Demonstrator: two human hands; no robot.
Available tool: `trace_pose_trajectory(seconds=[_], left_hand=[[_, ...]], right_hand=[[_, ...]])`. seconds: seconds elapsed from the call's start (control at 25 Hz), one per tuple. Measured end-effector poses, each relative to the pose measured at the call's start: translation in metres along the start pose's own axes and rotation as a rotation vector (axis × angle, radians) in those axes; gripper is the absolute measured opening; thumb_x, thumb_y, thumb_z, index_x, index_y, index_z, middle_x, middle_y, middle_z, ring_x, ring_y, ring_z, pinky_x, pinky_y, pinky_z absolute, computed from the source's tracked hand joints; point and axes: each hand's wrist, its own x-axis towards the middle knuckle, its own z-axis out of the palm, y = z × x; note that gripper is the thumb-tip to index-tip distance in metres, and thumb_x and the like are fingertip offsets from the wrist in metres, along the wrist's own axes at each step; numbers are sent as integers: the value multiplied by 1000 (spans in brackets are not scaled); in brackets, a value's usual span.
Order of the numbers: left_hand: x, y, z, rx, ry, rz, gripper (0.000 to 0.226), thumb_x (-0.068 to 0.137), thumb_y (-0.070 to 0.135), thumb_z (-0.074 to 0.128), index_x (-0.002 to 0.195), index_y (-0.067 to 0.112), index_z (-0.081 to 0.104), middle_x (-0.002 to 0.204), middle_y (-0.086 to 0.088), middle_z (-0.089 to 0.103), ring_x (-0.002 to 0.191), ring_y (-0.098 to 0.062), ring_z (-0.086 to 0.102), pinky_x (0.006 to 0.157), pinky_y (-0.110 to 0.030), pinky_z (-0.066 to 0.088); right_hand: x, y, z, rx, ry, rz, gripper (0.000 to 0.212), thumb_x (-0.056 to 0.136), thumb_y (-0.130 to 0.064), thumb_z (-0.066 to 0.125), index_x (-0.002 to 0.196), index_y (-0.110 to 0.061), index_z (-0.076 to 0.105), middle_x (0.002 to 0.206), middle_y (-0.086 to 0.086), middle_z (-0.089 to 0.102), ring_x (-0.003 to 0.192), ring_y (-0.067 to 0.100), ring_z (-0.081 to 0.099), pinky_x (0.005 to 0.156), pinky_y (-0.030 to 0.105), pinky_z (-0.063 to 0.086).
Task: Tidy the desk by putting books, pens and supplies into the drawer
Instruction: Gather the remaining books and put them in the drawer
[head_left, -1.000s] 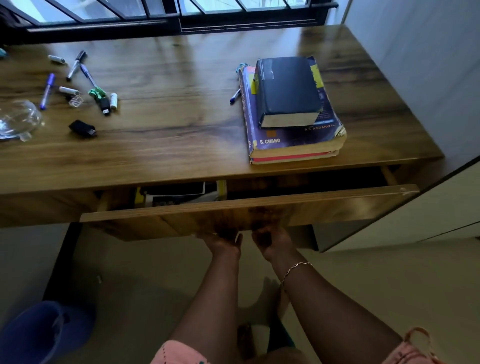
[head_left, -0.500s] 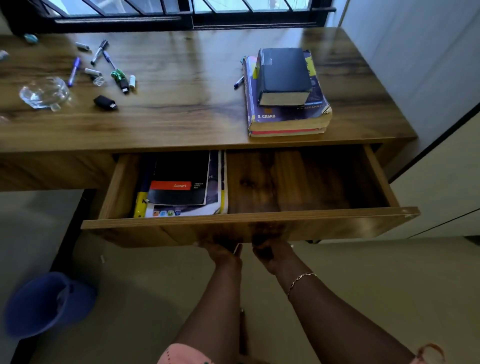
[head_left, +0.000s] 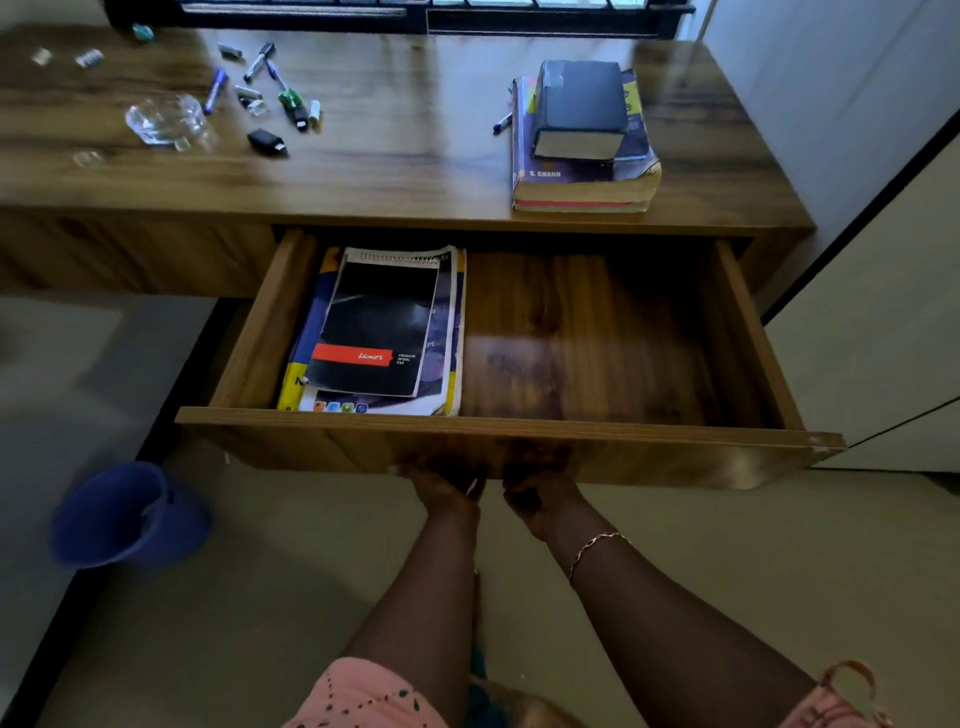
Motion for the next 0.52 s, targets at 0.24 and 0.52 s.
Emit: trace_pose_trajectory(seconds=[0.24,0.52], left_hand=[[-28,-5,-30,69,7,-22,79,87,70,0,142,28,38,146,-4,41,133,-31,37,110,-48,24],[-47,-7,-47,108,35,-47,74,89,70,7,141,28,38,144,-2,44,131,-32,40,105,-47,28]], right_hand=[[-22,26,-22,-52,-31,-7,31,84,19,29,81,-3,50,74,10,51,66,19,47,62,26,40],[-41,39,-31,-86,-7,21,29,85,17,29,91,0,52,78,11,51,70,19,48,64,27,42]])
